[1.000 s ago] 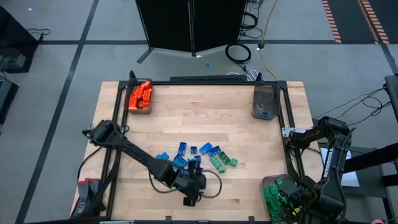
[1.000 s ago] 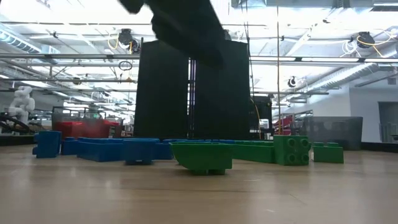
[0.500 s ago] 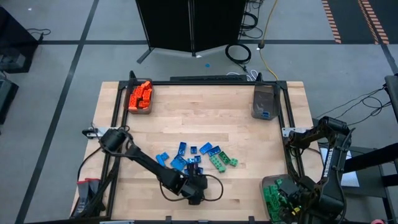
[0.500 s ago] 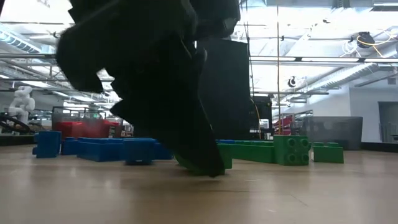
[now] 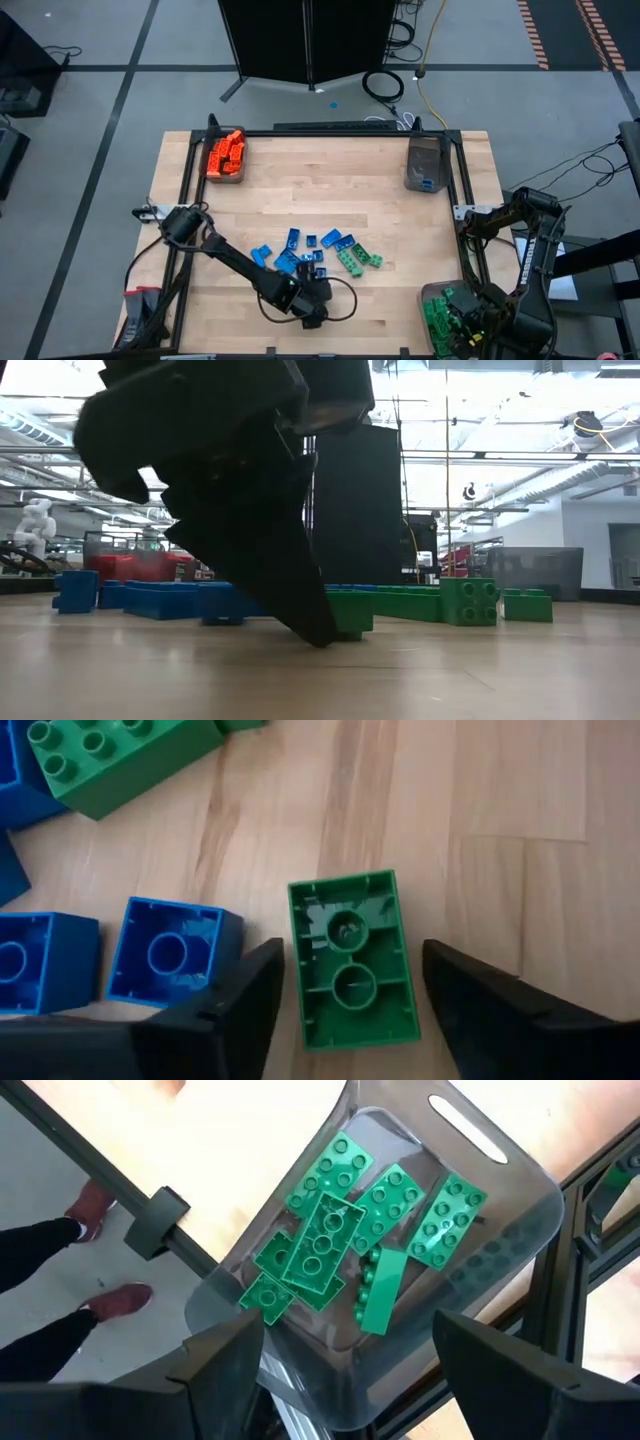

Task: Sort blocks
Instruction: Put the green game piece into the bottom right black bin

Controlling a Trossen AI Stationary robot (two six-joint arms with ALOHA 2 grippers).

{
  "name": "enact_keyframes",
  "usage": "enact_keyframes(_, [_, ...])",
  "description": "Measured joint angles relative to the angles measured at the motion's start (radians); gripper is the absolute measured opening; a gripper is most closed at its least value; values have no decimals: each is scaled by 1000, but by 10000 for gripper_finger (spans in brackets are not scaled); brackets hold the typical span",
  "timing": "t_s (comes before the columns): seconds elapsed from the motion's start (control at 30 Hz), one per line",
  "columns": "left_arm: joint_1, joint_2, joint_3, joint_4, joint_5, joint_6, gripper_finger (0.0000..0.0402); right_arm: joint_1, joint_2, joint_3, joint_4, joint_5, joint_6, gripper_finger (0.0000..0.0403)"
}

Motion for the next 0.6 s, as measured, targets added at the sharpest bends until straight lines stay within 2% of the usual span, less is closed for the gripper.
enact_keyframes(0.23, [11, -9, -52, 46, 36, -5, 133, 0, 0, 0, 1, 73, 0, 286])
enact_keyframes(0.33, [11, -9, -61, 62, 35, -2, 131, 0, 0, 0, 1, 116, 0, 286])
enact_keyframes(0.4, [12, -9, -55, 68, 33, -1, 131, 0, 0, 0, 4, 187, 0, 286])
enact_keyframes(0.5, [13, -11, -27, 52, 24, 3, 131, -7, 0, 0, 11, 352, 26, 286])
enact_keyframes(0.6, [15, -27, 2, 53, -49, 8, 131, -23, 0, 0, 10, 539, 115, 286])
